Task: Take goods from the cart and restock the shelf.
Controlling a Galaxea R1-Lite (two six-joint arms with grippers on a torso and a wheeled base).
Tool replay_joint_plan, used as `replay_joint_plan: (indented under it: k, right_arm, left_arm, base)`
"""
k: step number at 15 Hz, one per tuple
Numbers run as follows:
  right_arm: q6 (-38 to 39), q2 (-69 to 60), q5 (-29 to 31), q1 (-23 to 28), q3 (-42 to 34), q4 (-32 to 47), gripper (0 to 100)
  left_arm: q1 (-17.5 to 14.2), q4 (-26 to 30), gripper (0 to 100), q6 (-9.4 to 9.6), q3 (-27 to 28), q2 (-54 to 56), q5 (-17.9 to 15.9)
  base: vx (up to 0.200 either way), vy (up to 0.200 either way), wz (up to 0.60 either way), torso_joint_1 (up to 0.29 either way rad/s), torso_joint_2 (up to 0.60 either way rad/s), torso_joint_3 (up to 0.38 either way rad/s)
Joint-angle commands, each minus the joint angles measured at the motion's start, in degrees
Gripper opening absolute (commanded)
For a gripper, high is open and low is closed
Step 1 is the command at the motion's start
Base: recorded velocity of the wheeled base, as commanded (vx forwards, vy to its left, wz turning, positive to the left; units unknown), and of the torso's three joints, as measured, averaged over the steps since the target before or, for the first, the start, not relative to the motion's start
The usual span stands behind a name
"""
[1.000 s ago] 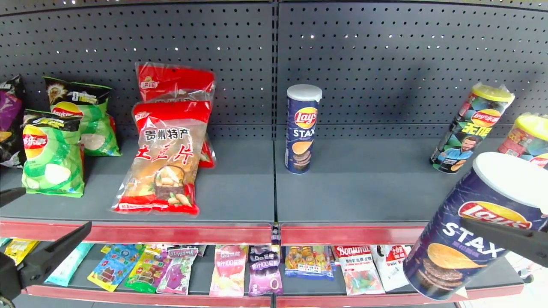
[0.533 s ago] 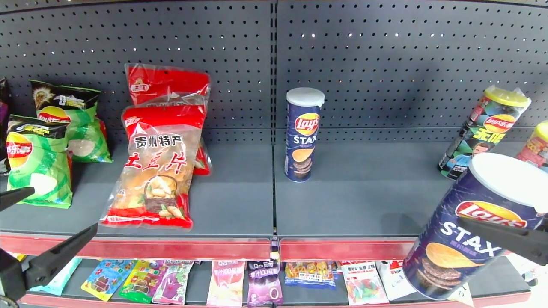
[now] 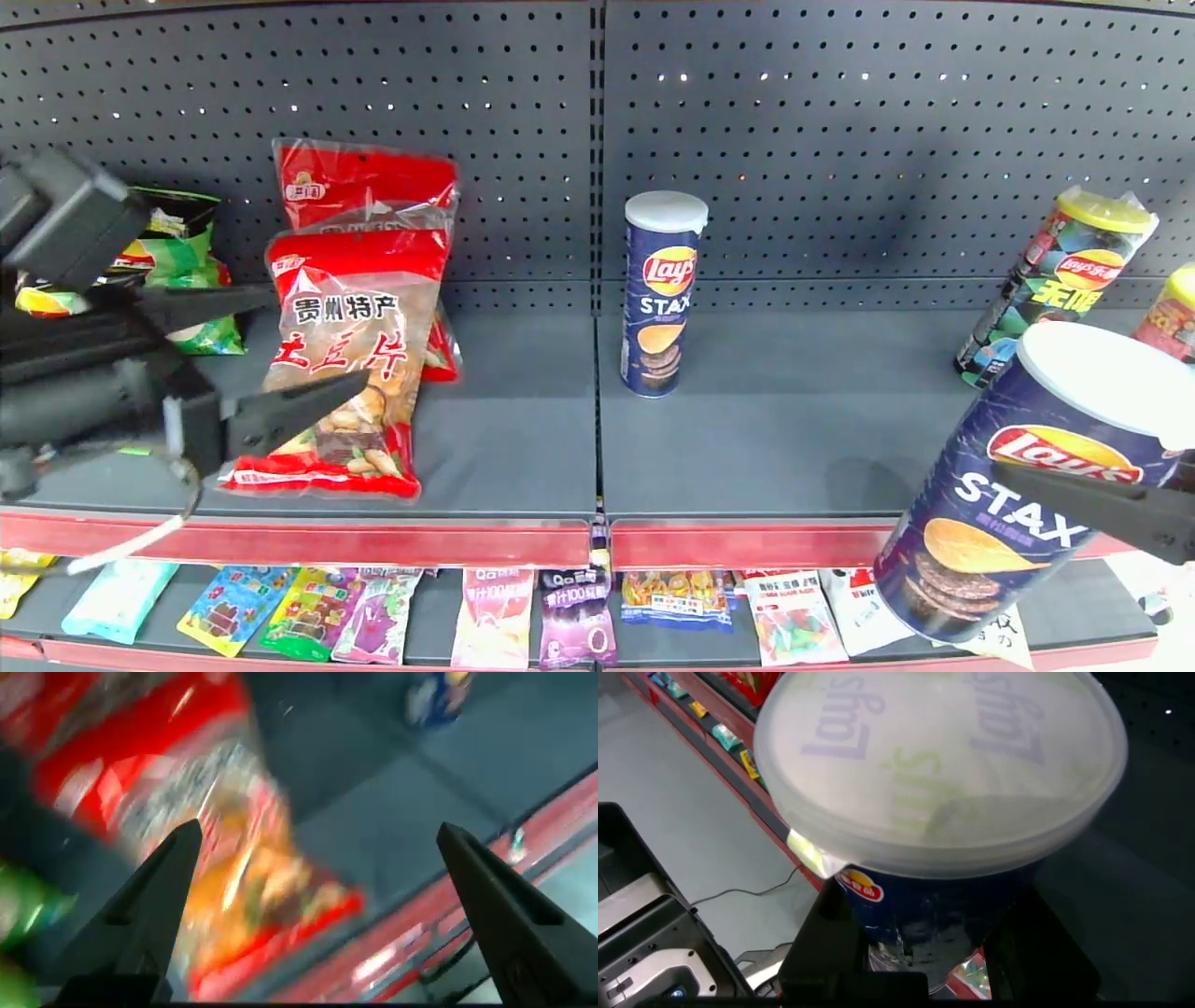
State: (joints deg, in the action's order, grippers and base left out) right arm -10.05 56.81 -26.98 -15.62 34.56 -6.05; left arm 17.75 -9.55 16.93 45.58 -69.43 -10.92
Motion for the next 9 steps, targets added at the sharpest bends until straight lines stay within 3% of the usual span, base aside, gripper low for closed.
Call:
replay_joint_plan:
  k: [1, 2, 4, 9]
  right_arm:
    - [-0.06, 0.14, 0.08, 0.06, 0.16, -0.02, 0]
    - [-0.06, -0.03, 0.26, 0.06, 0.16, -0.02, 0]
    - [-0.06, -0.47, 0.43, 0.24, 0.07, 0.07, 0]
    - [-0.06, -0.65, 0.70, 0.32, -0.02, 0.07, 0]
  left_arm:
    - [6.07, -8.03, 100, -2.69, 14.98, -22.16, -3.32]
    - [6.60, -9.44, 100, -5.07, 18.14, -25.85, -7.62]
    - [7.91, -9.79, 100, -5.77, 22.97, -30.68, -12.63]
    - [9.85, -10.14, 100, -5.77, 30.53, -37.71, -13.16]
  base:
    - [0.000, 0.000, 0.00, 0.000, 0.00, 0.000]
    - [0.000, 0.000, 0.00, 0.000, 0.00, 0.000]
    - [0.000, 0.000, 0.00, 0.000, 0.00, 0.000]
    - [0.000, 0.000, 0.00, 0.000, 0.00, 0.000]
